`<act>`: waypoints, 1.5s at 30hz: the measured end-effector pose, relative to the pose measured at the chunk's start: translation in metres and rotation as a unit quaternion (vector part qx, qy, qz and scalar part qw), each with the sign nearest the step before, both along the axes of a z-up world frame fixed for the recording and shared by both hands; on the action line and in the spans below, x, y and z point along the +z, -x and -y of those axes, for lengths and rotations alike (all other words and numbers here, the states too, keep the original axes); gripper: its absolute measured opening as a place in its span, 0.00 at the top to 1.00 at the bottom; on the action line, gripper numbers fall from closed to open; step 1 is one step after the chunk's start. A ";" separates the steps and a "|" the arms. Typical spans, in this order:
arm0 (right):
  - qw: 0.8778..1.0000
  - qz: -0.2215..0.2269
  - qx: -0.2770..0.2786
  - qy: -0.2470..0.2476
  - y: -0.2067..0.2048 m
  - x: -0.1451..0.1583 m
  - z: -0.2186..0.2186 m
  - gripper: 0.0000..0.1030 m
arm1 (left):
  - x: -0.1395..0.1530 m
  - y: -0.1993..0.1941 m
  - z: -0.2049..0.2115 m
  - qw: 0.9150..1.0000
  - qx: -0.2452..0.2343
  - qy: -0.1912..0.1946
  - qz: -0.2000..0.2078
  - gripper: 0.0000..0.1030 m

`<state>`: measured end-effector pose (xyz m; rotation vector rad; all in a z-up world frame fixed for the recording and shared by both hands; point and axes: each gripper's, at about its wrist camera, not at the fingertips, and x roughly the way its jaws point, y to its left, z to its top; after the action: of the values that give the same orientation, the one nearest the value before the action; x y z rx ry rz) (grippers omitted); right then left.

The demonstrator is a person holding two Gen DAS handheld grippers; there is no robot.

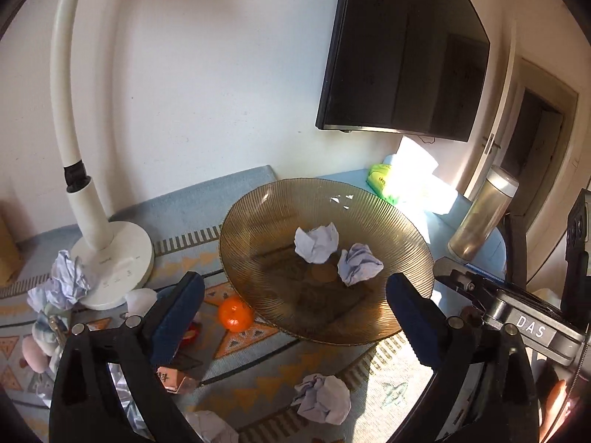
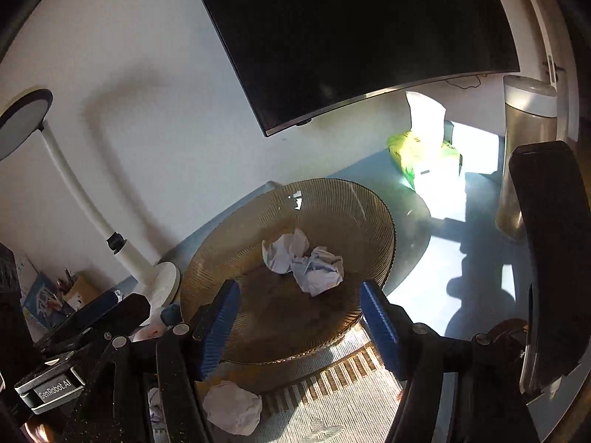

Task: Organize objects
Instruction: 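Open both tools to drop the papers into the bowl, then withdraw, then grasp crumpled paper from pile with left tool while right grasps paper ball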

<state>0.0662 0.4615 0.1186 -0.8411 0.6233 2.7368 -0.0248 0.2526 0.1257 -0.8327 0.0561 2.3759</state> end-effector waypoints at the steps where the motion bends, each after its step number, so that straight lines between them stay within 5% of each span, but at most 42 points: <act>1: 1.000 -0.001 0.008 -0.002 -0.004 0.000 0.006 0.35 | 0.000 -0.007 0.011 1.000 0.009 -0.003 -0.002 0.04; 7: 0.995 -0.015 0.099 -0.015 -0.026 0.003 0.069 0.34 | -0.002 -0.058 0.101 0.995 0.086 -0.040 -0.008 0.03; 11: 0.988 -0.012 0.150 -0.033 -0.027 -0.004 0.116 0.29 | -0.010 -0.083 0.163 0.985 0.167 -0.042 -0.033 0.01; 17: 0.982 -0.016 0.175 -0.071 -0.021 -0.048 0.158 0.21 | -0.060 -0.080 0.219 0.963 0.266 0.026 -0.030 0.01; 23: 0.982 0.018 0.175 -0.069 -0.011 -0.076 0.164 0.21 | -0.092 -0.067 0.247 0.957 0.289 0.003 0.016 0.01; 29: 0.980 0.032 0.175 -0.086 -0.005 -0.081 0.172 0.12 | -0.095 -0.069 0.252 0.961 0.273 -0.031 0.026 0.01; 36: 0.969 0.032 0.190 -0.152 -0.010 -0.079 0.196 0.08 | -0.097 -0.070 0.245 0.965 0.262 -0.018 0.025 0.01; 45: 0.970 0.051 0.194 -0.139 -0.002 -0.083 0.194 0.08 | -0.099 -0.061 0.247 0.965 0.256 -0.022 0.059 0.01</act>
<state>0.0685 0.2678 0.0361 -1.1217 0.0501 2.9928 0.0360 0.0053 0.0270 -1.0681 -0.2932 2.7813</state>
